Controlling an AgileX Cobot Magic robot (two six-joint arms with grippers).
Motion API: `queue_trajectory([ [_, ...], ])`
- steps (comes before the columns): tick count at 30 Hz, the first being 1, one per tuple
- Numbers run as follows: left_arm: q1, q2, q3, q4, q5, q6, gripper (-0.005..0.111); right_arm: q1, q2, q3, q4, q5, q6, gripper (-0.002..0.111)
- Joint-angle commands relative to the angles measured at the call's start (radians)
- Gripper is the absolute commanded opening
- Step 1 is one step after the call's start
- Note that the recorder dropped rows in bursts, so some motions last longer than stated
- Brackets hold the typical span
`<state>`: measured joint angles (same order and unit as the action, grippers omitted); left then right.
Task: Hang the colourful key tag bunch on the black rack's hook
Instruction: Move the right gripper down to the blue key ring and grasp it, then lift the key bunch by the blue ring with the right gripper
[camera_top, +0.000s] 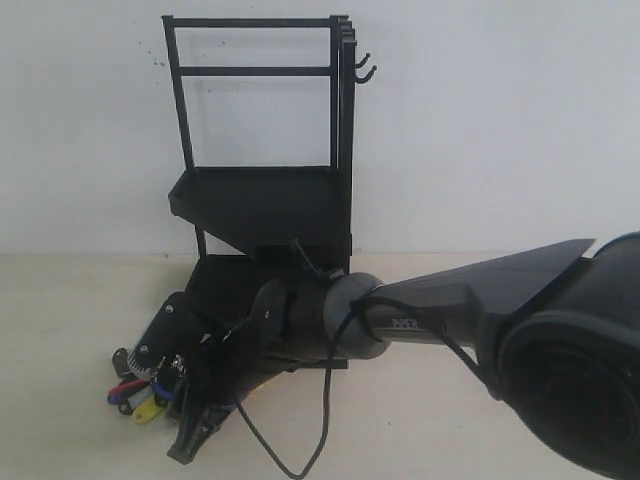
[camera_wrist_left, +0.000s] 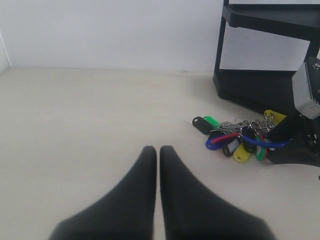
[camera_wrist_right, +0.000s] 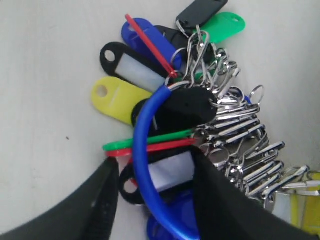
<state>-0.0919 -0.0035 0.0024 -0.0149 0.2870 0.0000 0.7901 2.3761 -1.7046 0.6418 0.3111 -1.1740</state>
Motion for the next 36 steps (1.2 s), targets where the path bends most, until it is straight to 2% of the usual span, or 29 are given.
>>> queue_trajectory([
  [1,0.002,0.004,-0.002,-0.003,-0.002,0.0,0.004,0.0,0.003,-0.007,-0.004,0.007,-0.006,0.013],
  [2,0.002,0.004,-0.002,-0.003,-0.002,0.0,0.004,0.0,0.003,-0.007,-0.004,0.014,-0.008,0.0],
  [11,0.002,0.004,-0.002,-0.003,-0.002,0.0,0.004,0.0,-0.072,-0.007,-0.001,0.139,0.013,0.0],
  [24,0.002,0.004,-0.002,-0.003,-0.002,0.0,0.004,0.0,-0.285,-0.007,-0.002,0.33,0.203,0.0],
  [33,0.002,0.004,-0.002,-0.003,-0.002,0.0,0.004,-0.002,-0.5,-0.007,-0.185,0.417,0.401,0.0],
  [36,0.002,0.004,-0.002,-0.003,-0.002,0.0,0.004,-0.002,-0.575,-0.002,-0.295,0.452,0.525,0.0],
])
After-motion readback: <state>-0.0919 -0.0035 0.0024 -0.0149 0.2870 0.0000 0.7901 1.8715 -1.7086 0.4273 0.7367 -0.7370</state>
